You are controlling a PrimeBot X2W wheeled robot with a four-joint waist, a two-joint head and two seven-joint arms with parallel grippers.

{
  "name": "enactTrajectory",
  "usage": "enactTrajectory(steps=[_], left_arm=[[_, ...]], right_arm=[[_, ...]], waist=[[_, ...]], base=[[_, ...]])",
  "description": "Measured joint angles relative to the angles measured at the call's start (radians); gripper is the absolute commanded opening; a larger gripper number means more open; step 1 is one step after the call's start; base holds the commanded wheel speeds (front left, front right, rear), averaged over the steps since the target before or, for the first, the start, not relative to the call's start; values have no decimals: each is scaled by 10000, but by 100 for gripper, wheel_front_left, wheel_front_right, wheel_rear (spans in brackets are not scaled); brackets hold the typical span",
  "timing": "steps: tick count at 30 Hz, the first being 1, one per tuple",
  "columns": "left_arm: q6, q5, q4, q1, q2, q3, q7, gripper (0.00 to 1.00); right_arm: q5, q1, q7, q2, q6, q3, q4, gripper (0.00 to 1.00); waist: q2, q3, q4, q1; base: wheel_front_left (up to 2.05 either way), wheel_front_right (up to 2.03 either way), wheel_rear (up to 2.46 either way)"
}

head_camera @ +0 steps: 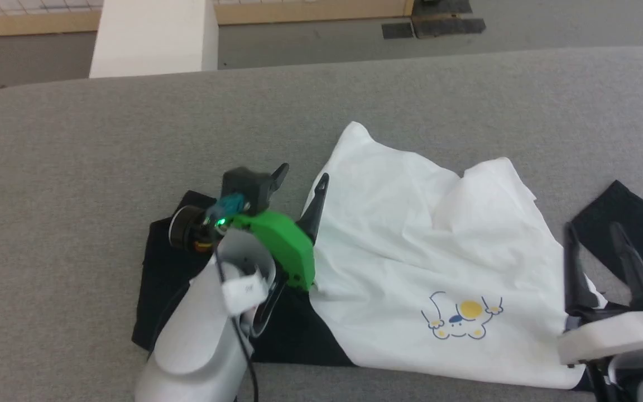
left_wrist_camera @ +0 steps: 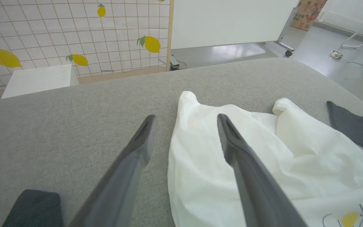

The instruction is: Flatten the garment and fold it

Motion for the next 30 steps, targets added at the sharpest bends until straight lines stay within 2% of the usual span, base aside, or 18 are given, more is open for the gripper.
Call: enactTrajectory(steps=[7, 12, 13, 14, 15, 19, 23, 26, 30], left_arm=[[683, -272, 1766, -1600, -4, -512, 3195, 100], [681, -274, 2370, -2290, 176, -957, 5902, 100], [539, -272, 2339, -2470, 299, -1055, 6491, 38], [337, -291, 2245, -2637, 468, -1118, 7012, 0], [199, -357, 2130, -2740, 571, -1104, 7237, 0], [-84, -437, 1450, -3018, 1335, -911, 6985, 0], [-92, -190, 1011, -3474, 2140, -453, 5611, 0], [213, 184, 936, -4076, 2569, -10, 4305, 0], [882, 656, 1289, -4774, 3039, 485, 2738, 0]], right_arm=[[33, -658, -228, -2, 0, 1170, 278, 100], [209, -899, -357, -4, 0, 1605, 453, 100], [259, -937, -416, -4, 0, 1682, 477, 100], [311, -975, -431, -6, 0, 1751, 504, 100], [339, -1003, -470, -8, 0, 1799, 533, 100], [391, -1217, -583, -6, 0, 2061, 648, 100], [487, -1418, -681, -12, 0, 2234, 746, 100], [548, -1615, -742, -8, 0, 2368, 807, 100], [562, -1848, -813, -10, 0, 2535, 880, 100]], waist=[[0, 562, -484, 0], [0, 951, -855, 1], [0, 1034, -931, 0], [0, 1113, -1004, 0], [0, 1176, -1059, 0], [0, 1480, -1300, 1], [0, 1763, -1477, 1], [0, 1974, -1571, 1], [0, 2239, -1684, 1]], base=[[0, 0, 0], [0, 0, 0], [0, 0, 0], [0, 0, 0], [0, 0, 0], [0, 0, 0], [0, 0, 0], [0, 0, 0], [0, 0, 0]])
